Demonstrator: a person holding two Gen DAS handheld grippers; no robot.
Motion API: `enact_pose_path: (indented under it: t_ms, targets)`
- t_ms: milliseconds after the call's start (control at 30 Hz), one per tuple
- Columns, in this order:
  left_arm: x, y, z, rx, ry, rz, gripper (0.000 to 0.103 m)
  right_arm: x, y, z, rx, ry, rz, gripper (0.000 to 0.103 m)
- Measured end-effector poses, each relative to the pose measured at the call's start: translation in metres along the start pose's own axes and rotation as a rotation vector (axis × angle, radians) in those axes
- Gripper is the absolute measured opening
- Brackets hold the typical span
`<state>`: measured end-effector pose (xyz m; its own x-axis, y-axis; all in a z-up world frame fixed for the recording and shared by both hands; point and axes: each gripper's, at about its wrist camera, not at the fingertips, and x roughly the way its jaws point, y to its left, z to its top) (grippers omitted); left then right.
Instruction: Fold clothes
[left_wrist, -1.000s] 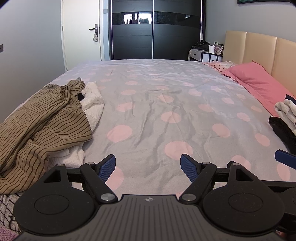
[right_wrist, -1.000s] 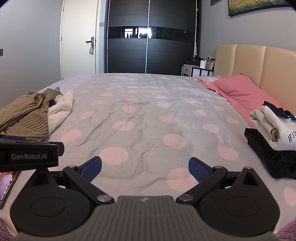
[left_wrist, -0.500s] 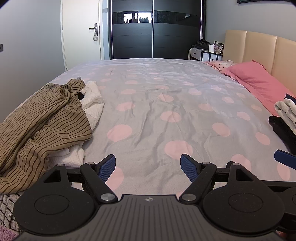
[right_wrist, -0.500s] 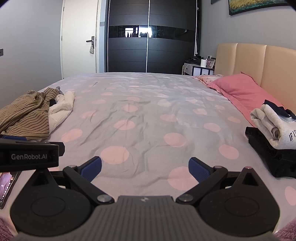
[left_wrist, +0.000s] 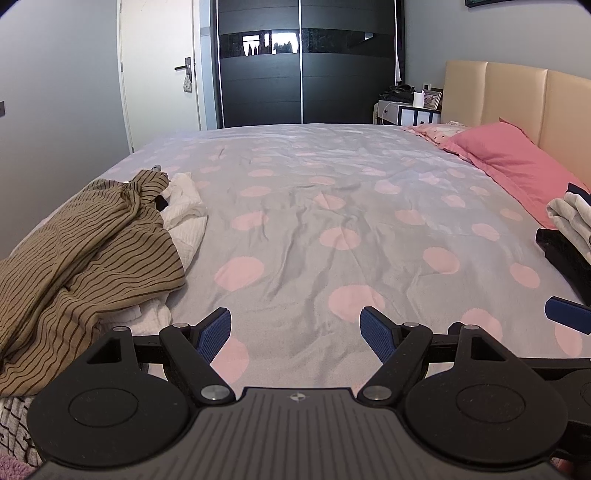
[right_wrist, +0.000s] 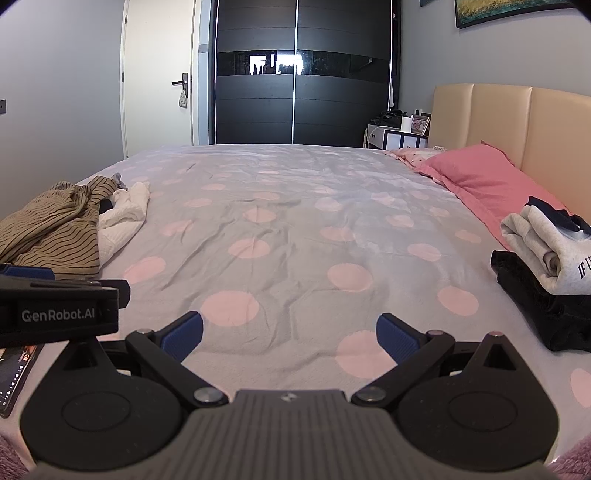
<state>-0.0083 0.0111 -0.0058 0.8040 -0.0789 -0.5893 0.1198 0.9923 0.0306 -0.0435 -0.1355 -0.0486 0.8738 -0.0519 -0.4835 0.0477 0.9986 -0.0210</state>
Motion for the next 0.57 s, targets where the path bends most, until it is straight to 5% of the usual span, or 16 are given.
enact_pose_path:
  t_ms: [567]
  targets:
    - [-0.0025, -0.0007, -0.0010, 0.006, -0.015, -0.005, 0.077, -0.0005, 0.0006, 0.0005, 0.009, 0.002, 0.004, 0.101]
